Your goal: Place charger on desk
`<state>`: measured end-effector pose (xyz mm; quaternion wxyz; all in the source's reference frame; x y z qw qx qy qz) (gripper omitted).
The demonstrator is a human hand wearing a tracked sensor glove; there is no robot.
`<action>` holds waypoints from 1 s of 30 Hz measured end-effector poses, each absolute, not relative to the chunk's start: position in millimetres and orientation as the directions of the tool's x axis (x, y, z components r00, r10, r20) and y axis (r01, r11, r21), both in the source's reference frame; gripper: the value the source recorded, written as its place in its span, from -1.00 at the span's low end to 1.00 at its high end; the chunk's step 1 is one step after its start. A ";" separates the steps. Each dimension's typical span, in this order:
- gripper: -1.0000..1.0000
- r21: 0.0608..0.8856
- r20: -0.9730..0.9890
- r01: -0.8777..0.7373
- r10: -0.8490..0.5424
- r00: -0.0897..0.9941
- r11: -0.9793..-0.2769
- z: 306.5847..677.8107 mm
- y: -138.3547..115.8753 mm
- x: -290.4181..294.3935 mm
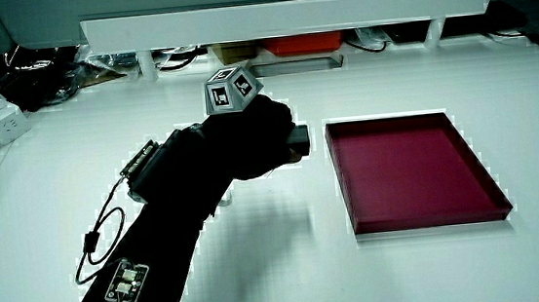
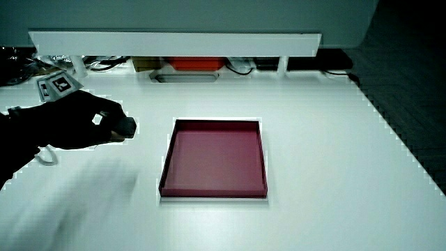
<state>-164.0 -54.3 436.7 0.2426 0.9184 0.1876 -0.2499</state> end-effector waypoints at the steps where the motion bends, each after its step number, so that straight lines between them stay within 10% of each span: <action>1: 0.00 0.336 -0.574 0.468 0.217 0.790 -0.817 442.3 -54.3 -169.4; 30: 0.00 0.511 -0.416 0.253 0.021 0.909 -0.821 501.9 -36.3 -236.0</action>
